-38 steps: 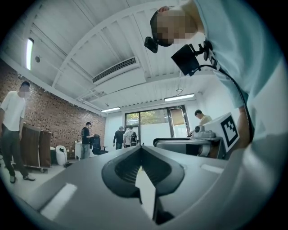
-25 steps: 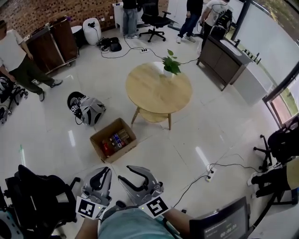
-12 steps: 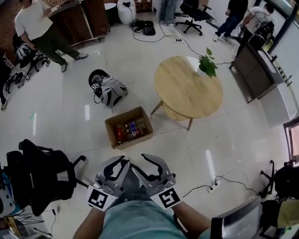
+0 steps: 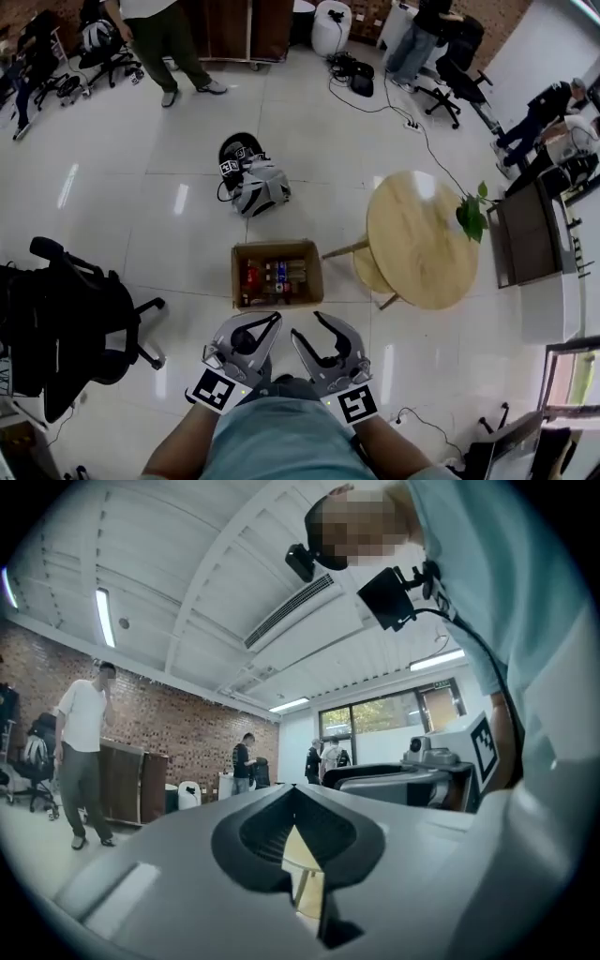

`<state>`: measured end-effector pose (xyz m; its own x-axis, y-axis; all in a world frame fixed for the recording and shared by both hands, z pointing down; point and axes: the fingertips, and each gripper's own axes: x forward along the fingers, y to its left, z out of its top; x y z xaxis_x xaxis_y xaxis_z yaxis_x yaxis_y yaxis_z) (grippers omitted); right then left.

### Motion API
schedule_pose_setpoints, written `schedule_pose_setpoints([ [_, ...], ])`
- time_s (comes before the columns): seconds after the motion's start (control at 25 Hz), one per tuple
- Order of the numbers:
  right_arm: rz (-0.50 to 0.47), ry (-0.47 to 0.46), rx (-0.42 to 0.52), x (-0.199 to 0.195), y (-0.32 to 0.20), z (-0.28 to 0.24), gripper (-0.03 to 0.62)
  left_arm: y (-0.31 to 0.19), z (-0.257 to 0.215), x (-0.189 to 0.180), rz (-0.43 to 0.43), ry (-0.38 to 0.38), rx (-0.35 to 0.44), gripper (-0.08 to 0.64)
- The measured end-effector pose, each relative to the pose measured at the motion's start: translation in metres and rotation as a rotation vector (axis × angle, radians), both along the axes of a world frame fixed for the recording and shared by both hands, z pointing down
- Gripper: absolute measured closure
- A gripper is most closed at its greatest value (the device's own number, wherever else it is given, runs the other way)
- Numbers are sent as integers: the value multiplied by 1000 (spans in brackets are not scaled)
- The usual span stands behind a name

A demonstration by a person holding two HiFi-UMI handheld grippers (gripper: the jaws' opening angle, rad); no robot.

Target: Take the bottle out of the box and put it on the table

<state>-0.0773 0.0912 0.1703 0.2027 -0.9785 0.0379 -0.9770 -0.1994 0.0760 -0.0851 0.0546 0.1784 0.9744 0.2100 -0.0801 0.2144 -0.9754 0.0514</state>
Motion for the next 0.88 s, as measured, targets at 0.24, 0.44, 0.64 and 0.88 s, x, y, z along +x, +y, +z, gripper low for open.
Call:
schedule_pose_setpoints([
  [0.24,-71,-6,-144,27,-62,58,434,-82,44,10,-105,-82,17,549],
  [0.44,-290,-15,-328,41,-92,145,434,-124,114,15,-278,-212,-44,519],
  [0.64,-547,14,-498,56,-124,281,430,-150,201,23,-492,-274,-154,500],
  [0.88,-813,122,-741,55,-147,479,413,-160,327,12,-676,-348,-297,505],
])
